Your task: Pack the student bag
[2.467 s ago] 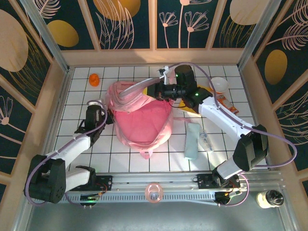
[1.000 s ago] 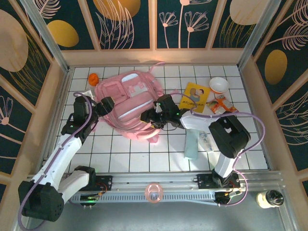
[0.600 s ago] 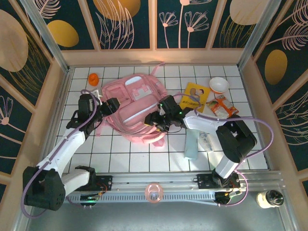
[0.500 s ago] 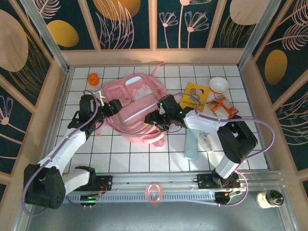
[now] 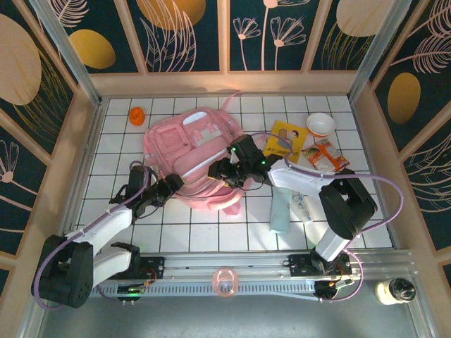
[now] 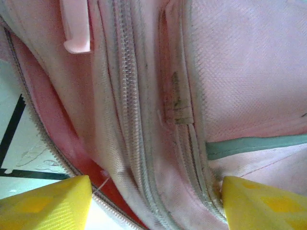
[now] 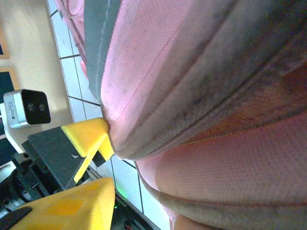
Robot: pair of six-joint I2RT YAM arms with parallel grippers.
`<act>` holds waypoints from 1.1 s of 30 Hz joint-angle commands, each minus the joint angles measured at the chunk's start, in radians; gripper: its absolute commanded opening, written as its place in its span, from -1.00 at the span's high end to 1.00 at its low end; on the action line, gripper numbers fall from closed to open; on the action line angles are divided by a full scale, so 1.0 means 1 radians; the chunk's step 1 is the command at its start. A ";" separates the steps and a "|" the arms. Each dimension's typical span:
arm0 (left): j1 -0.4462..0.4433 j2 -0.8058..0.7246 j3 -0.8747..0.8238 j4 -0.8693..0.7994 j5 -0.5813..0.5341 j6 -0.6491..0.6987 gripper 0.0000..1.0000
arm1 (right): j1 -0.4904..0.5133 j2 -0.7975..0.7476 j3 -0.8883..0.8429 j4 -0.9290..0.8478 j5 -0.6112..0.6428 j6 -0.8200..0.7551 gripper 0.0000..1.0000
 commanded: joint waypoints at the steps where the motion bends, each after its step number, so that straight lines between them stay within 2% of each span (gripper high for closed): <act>1: 0.000 -0.032 -0.024 0.144 0.030 -0.114 -0.41 | 0.014 0.002 0.050 0.071 -0.009 0.015 -0.02; 6: 0.000 0.011 -0.040 0.304 0.071 -0.189 -0.29 | 0.034 0.010 0.057 0.093 -0.019 0.021 0.02; 9: 0.000 0.045 -0.035 0.335 0.070 -0.190 -0.10 | 0.042 0.015 0.054 0.117 -0.036 0.028 0.03; 10: 0.000 0.054 -0.035 0.352 0.072 -0.195 0.00 | 0.043 0.018 0.053 0.120 -0.039 0.029 0.03; 11: 0.000 0.064 -0.035 0.374 0.080 -0.203 0.21 | 0.044 0.017 0.053 0.120 -0.039 0.029 0.03; 12: 0.000 0.071 -0.034 0.392 0.085 -0.214 0.52 | 0.043 0.018 0.051 0.120 -0.040 0.026 0.03; 14: -0.001 0.062 -0.019 0.378 0.063 -0.215 0.94 | 0.037 0.013 0.045 0.104 -0.032 0.021 0.02; 15: 0.000 0.048 -0.009 0.358 0.040 -0.213 1.00 | 0.032 0.006 0.038 0.097 -0.029 0.021 -0.01; 19: 0.016 -0.023 0.026 0.288 -0.064 -0.201 1.00 | 0.008 -0.034 -0.014 0.076 -0.046 0.026 -0.17; 26: 0.068 -0.061 0.096 0.192 -0.120 -0.136 1.00 | -0.013 -0.119 -0.084 -0.059 -0.028 -0.021 -0.27; 30: 0.071 -0.060 0.162 0.015 -0.186 -0.011 1.00 | -0.033 -0.179 -0.119 -0.112 -0.049 -0.038 -0.29; 33: 0.071 -0.055 0.217 -0.170 -0.275 0.136 1.00 | -0.047 -0.227 -0.122 -0.182 -0.039 -0.062 -0.33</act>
